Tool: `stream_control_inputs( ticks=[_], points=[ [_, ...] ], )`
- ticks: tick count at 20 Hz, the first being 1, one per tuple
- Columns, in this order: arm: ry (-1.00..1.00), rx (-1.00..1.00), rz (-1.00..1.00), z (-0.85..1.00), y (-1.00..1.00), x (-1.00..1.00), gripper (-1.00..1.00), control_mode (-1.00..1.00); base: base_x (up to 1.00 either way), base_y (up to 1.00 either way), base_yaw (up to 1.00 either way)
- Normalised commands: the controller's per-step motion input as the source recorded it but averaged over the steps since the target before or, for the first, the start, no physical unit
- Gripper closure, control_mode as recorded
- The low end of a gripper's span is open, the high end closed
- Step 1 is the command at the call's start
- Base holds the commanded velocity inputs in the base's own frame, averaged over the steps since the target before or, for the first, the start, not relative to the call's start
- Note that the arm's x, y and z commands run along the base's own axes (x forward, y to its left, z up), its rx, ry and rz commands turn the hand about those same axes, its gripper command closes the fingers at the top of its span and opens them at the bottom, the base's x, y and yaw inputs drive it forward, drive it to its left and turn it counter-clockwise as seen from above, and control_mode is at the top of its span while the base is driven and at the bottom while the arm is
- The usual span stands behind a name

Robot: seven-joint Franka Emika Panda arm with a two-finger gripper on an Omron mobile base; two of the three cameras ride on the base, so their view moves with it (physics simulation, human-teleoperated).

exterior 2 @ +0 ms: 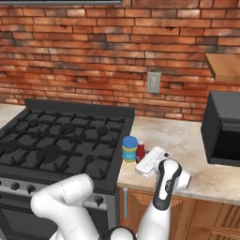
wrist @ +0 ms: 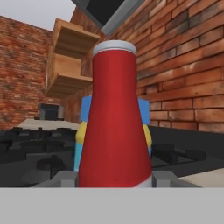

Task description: Take 2 condiments from the cabinet and move them on the counter near the stove.Make sure the condiments are lined up with each other, next to each other.

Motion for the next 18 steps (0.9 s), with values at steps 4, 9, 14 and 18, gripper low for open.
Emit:
stream_control_inputs(
  ticks=[4,9,14,18],
  points=[
    [0.00,0.00,0.00,-0.12,0.13,0.00,1.00,-1.00,0.00,0.00,0.00],
    [0.00,0.00,0.00,-0.02,0.00,0.00,-1.00,-1.00,0.00,0.00,0.00],
    [0.00,0.00,0.00,0.00,0.00,0.00,-1.00,-1.00,0.00,0.00,0.00],
    [0.00,0.00,0.00,0.00,0.00,0.00,-1.00,-1.00,0.00,0.00,0.00]
  ],
)
